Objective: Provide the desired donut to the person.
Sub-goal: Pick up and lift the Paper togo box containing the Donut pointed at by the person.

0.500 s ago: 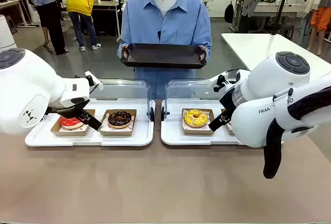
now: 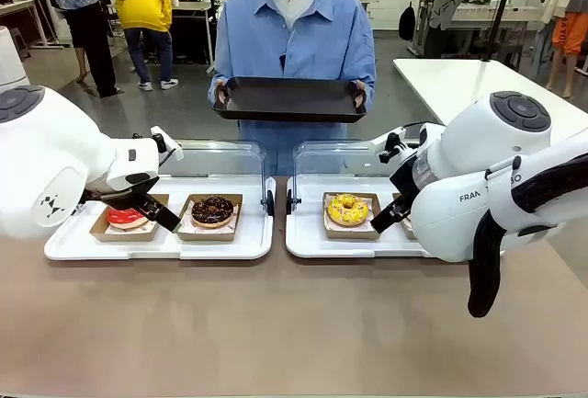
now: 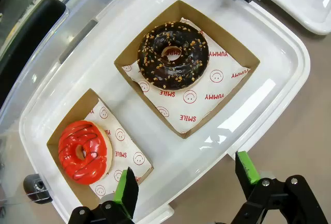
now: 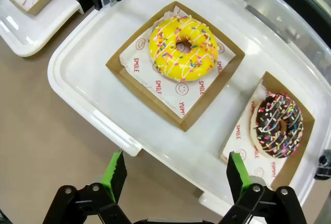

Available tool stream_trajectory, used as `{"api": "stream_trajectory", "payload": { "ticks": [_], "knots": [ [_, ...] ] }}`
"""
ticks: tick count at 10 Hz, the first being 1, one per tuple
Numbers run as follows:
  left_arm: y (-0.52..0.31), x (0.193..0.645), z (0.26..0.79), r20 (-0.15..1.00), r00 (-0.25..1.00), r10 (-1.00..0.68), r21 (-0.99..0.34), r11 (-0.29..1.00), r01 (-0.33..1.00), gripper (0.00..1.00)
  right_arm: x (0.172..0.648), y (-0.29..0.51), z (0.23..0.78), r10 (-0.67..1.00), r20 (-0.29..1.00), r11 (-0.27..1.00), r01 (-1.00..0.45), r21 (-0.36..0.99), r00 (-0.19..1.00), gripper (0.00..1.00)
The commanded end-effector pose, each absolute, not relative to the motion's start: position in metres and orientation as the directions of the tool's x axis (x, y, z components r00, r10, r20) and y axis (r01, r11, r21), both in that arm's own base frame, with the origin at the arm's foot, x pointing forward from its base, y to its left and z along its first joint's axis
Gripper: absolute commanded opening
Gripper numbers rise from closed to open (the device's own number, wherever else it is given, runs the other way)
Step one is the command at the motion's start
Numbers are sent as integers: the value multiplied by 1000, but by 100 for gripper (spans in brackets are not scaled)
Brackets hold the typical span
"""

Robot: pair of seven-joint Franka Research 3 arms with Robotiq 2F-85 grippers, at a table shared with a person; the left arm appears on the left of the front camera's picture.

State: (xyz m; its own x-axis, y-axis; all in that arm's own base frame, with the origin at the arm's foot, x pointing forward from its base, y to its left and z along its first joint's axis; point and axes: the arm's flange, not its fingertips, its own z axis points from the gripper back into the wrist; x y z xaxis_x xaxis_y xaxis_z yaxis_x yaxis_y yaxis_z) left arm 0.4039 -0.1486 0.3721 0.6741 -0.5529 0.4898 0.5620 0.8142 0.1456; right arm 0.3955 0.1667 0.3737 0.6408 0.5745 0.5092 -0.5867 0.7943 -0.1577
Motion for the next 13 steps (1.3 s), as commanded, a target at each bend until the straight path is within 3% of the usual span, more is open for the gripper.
{"api": "stream_trajectory", "payload": {
  "ticks": [1, 9, 11, 13],
  "knots": [
    [-149, 404, 372, 490, 674, -553, 145, 814, 562, 100, 395, 167, 374, 575, 509, 794, -587, -158, 641, 100],
    [-149, 404, 372, 490, 674, -553, 146, 814, 562, 100, 395, 167, 374, 574, 509, 794, -587, -158, 641, 100],
    [-146, 376, 409, 496, 622, -606, 152, 766, 625, 100, 370, 158, 416, 568, 540, 796, -581, -169, 621, 100],
    [-143, 365, 462, 469, 646, -603, 178, 781, 599, 100, 351, 152, 468, 567, 504, 806, -566, -175, 652, 100]
  ]
}}
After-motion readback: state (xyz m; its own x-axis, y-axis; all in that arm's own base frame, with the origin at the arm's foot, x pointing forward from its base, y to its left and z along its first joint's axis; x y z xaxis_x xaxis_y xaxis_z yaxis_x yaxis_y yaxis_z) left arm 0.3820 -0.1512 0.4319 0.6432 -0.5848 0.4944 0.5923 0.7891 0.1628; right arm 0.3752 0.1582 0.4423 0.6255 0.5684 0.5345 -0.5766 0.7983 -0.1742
